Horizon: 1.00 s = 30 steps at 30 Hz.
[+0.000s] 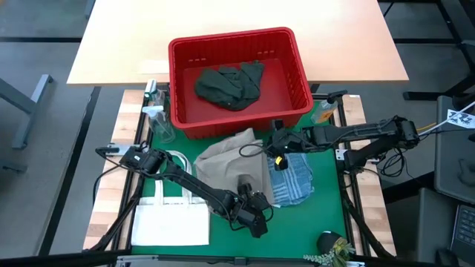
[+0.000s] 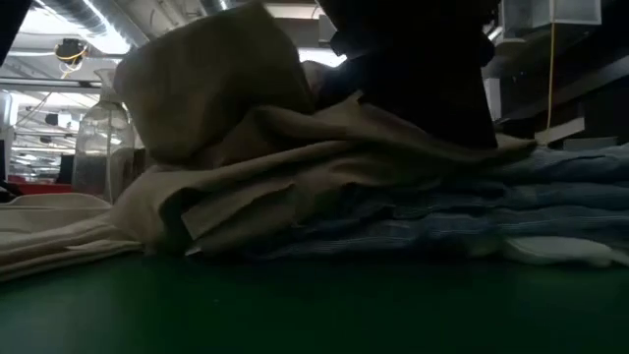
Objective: Fold Laundry from Bin
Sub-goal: Fold the light brown shorts
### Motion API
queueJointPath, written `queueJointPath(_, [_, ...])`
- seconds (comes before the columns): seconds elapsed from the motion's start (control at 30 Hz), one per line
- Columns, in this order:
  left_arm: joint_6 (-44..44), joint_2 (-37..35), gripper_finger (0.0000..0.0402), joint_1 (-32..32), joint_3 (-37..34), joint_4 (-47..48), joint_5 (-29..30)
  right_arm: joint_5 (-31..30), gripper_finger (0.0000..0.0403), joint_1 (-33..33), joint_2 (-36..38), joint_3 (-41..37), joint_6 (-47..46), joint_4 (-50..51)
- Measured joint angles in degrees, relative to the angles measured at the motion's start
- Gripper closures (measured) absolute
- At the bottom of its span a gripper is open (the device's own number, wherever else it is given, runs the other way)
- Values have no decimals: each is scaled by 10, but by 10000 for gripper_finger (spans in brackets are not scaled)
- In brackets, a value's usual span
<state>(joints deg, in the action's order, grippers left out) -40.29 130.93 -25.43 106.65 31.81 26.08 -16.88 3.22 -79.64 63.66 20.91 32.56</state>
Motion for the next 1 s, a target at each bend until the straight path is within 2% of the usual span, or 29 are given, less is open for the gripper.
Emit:
queueJointPath(0.13, [0,1,401,-3,0,4,-14,1,398,0,0,1,1,-1])
queueJointPath(0.5, [0,0,401,-2,0,4,-6,21,391,1,0,1,1,1])
queueJointPath(0.63, [0,-4,401,-6,14,27,2,22,346,1,0,1,0,1])
queueJointPath(0.77, [0,-4,401,-14,57,99,4,-12,281,1,0,1,-1,1])
queueJointPath(0.87, [0,-4,401,-23,107,180,27,-32,244,1,0,7,-1,13])
queueJointPath(1.0, [-20,-6,401,-35,194,309,75,-31,215,1,0,43,-1,40])
